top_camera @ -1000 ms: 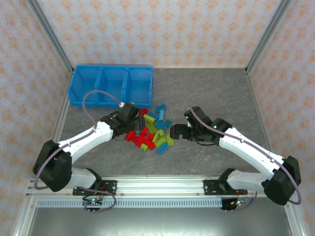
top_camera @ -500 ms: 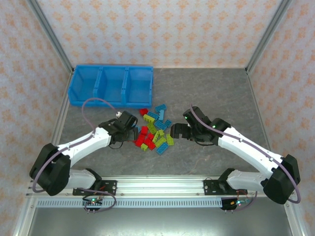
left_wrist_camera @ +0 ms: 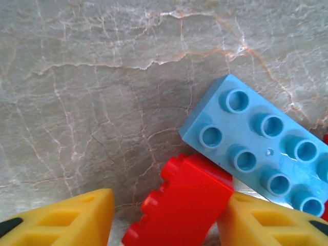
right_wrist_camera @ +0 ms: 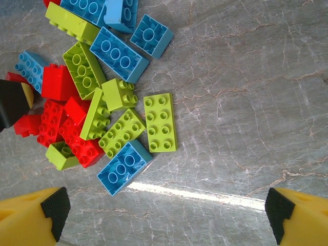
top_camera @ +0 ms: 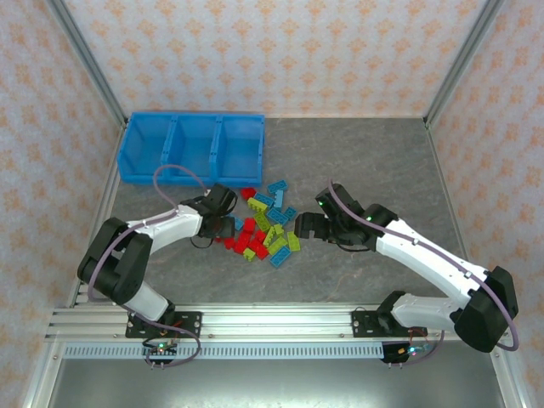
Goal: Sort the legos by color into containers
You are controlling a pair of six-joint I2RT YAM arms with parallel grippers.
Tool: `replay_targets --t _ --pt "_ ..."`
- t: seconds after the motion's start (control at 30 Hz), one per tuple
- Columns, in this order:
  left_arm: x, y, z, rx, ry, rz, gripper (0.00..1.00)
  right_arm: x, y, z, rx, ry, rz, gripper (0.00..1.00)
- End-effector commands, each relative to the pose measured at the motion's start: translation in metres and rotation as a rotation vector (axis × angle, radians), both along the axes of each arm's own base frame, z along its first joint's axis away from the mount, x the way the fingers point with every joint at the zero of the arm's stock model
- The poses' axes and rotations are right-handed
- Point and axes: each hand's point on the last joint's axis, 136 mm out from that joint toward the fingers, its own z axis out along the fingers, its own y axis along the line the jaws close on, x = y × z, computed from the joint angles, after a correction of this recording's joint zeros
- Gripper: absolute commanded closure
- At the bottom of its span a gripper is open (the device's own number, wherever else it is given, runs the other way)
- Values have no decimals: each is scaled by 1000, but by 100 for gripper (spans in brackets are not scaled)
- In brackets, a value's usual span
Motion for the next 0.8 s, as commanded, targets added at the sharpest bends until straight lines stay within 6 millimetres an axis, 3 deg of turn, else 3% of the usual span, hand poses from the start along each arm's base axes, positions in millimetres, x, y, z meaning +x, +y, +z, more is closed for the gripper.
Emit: replay_targets --t 0.0,0.2,0.3,0.37,0.5,0.63,0.77 --pt "5 -5 1 -26 -11 -13 54 2 -3 3 -20 -11 -25 0" --pt "-3 -4 -7 -32 16 -4 70 4 2 8 -1 -12 -22 0" --pt "-3 -5 4 -46 -9 -6 81 5 2 13 11 -24 -28 0" --pt "-1 -6 24 -69 -61 -4 85 6 2 17 25 -37 -36 0" --pt "13 10 94 -57 -270 53 91 10 2 28 58 -78 -55 0" --pt "43 54 164 -38 -458 224 92 16 0 39 68 -127 -72 0" --pt "89 110 206 14 -555 417 94 21 0 48 73 -161 -85 0"
